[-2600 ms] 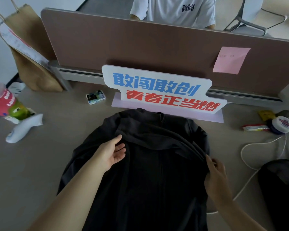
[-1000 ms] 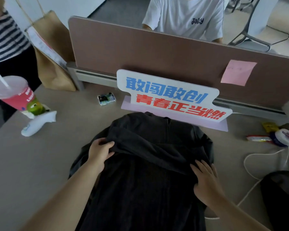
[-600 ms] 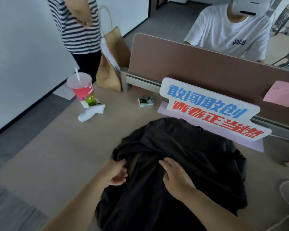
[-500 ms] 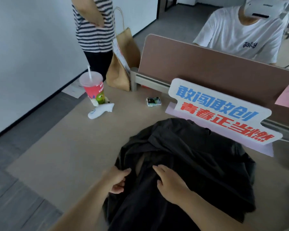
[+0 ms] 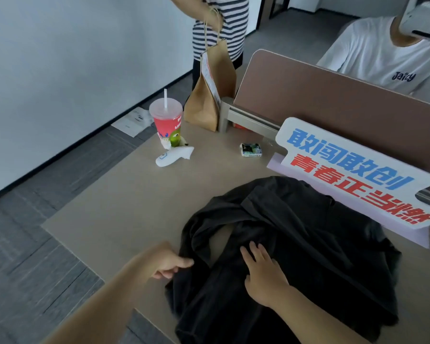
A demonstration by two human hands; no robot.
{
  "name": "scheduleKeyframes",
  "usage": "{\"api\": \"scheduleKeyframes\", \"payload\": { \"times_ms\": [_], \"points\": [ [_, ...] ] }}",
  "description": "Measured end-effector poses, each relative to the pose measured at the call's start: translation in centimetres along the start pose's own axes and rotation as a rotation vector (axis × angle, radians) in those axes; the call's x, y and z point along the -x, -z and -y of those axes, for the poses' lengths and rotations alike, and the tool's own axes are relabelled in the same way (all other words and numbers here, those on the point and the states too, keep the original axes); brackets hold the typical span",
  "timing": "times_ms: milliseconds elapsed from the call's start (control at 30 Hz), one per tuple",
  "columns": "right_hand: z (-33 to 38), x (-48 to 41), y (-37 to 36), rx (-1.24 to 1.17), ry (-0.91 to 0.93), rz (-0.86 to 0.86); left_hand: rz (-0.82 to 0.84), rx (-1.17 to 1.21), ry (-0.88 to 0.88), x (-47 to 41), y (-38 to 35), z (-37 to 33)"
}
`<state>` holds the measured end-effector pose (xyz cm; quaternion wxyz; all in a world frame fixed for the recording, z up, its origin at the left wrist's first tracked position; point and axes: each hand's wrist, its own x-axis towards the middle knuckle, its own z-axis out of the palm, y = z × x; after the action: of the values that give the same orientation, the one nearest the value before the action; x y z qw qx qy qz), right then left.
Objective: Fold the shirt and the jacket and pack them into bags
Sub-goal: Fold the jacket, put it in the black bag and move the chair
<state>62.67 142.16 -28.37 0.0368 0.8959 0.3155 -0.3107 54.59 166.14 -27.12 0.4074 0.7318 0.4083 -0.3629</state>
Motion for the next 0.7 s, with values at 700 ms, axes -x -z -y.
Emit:
{"api": "scheduleKeyframes", "payload": {
  "times_ms": [700],
  "points": [
    [2.4,-1.8,2.3,0.082,-0.065,-0.025,-0.820,-0.232,0.043,1.5,13.7,8.9]
  ]
}}
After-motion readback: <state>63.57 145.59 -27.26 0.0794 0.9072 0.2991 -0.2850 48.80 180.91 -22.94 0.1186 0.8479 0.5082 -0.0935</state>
